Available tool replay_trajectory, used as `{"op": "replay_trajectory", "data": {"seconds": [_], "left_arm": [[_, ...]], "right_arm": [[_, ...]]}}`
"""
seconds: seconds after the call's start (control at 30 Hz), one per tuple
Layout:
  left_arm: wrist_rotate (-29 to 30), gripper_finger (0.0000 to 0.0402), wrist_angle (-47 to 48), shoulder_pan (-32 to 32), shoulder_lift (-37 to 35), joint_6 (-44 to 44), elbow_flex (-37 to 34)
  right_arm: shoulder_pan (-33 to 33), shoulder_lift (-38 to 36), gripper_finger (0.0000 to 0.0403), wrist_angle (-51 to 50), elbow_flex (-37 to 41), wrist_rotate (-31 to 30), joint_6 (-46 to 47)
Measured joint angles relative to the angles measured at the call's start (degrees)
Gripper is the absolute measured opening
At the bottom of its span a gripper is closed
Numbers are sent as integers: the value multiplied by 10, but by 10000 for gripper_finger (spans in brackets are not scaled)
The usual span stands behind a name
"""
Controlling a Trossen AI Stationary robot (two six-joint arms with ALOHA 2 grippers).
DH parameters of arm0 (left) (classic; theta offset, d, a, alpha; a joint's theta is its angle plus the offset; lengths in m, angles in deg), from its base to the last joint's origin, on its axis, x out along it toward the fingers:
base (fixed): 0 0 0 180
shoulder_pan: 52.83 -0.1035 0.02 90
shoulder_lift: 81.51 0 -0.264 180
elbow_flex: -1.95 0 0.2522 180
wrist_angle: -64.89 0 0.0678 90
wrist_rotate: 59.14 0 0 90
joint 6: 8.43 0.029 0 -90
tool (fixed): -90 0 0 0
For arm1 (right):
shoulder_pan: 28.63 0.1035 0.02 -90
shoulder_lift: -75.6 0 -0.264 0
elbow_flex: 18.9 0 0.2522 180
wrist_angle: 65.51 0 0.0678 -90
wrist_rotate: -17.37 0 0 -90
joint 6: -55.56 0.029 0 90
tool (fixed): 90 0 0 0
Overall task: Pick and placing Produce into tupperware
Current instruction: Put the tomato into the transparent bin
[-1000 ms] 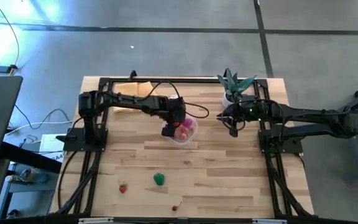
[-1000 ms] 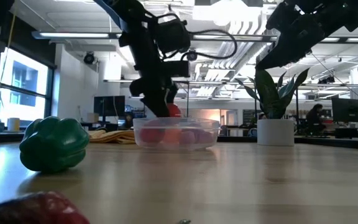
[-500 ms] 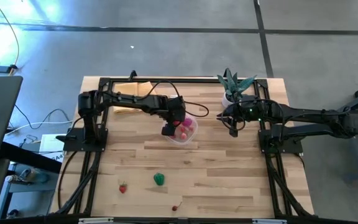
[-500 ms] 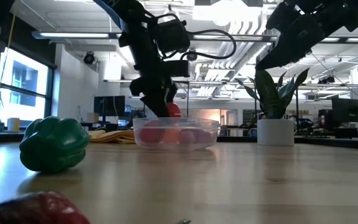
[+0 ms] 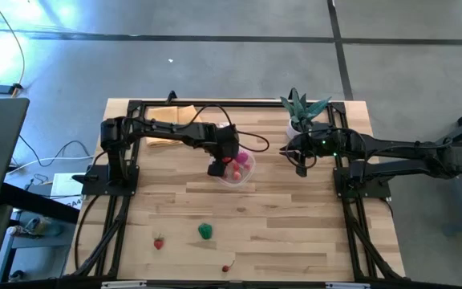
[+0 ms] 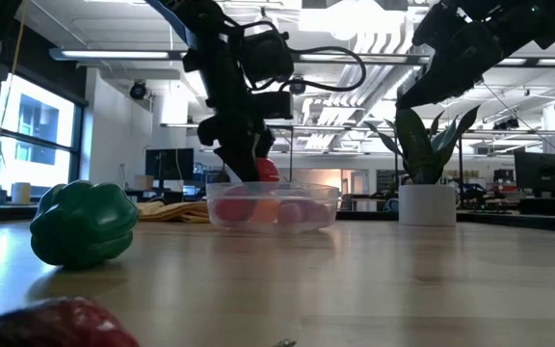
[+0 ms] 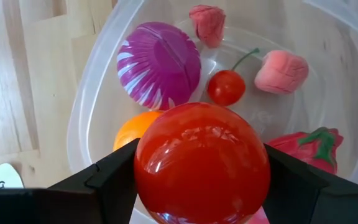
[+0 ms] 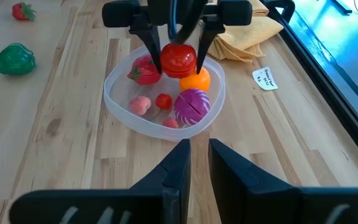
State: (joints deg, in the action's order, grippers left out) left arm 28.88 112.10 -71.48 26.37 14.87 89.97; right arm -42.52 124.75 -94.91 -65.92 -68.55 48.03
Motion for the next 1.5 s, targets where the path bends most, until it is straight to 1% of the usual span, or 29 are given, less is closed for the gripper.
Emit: {"op": "replay_trajectory", "data": {"seconds": [0.67, 0.73, 0.97, 1.07, 1.2, 1.37, 1.5], "left_arm": [[0, 268, 0, 0, 0, 0, 0], [0, 276, 1, 0, 0, 0, 0], [5, 337, 4, -1, 0, 4, 0], [9, 354, 5, -1, 0, 4, 0], [9, 363, 5, -1, 0, 4, 0], [9, 364, 6, -1, 0, 4, 0], [10, 364, 42, -1, 0, 4, 26]], "right_arm": [[0, 0, 46, 0, 0, 0, 0], [0, 0, 46, 0, 0, 0, 0], [0, 0, 46, 0, 0, 0, 0], [0, 0, 46, 0, 0, 0, 0], [0, 0, 46, 0, 0, 0, 0], [0, 0, 46, 0, 0, 0, 0], [0, 0, 46, 0, 0, 0, 0]]}}
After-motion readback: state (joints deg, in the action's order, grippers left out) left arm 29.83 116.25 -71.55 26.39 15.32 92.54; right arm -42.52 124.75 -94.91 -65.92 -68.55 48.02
